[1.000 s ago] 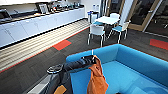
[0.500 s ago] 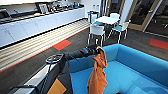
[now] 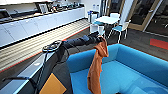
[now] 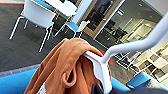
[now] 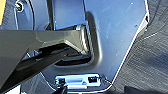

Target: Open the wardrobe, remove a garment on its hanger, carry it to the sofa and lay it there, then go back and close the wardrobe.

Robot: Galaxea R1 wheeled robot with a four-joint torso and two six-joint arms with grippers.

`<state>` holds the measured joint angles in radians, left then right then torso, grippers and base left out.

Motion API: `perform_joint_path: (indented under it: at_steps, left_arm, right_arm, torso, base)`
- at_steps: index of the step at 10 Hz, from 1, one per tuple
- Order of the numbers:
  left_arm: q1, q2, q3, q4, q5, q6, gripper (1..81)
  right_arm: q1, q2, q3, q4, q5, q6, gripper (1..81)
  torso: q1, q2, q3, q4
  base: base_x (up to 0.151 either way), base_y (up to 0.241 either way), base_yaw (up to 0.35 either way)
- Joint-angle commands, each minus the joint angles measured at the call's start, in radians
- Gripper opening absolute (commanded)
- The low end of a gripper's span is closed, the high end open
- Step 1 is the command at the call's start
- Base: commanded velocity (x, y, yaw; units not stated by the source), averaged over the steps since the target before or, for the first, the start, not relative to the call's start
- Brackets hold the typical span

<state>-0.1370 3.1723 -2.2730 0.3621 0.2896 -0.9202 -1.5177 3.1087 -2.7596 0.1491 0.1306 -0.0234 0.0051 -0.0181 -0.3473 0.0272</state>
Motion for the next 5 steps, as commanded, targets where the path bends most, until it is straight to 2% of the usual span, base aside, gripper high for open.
perform_joint_path:
  at_steps: [1, 3, 5]
  left_arm:
    - [-0.304, 0.057, 0.027, -0.061, -0.076, -0.009, 1.0]
    - [-0.332, 0.057, 0.044, -0.095, -0.079, -0.017, 1.0]
    - [-0.272, 0.057, 0.036, -0.078, -0.078, -0.016, 1.0]
  right_arm:
    - [0.004, 0.018, 0.009, 0.001, -0.074, -0.001, 81.1]
    - [0.003, 0.018, 0.008, 0.001, -0.074, -0.001, 81.1]
    - [0.003, 0.02, 0.011, 0.001, -0.074, -0.001, 81.1]
  torso:
    - [0.0, 0.0, 0.0, 0.0]
    - [0.0, 0.0, 0.0, 0.0]
    - [0.0, 0.0, 0.0, 0.0]
  base:
    - [0.0, 0.0, 0.0]
    - [0.0, 0.0, 0.0]
    - [0.0, 0.0, 0.0]
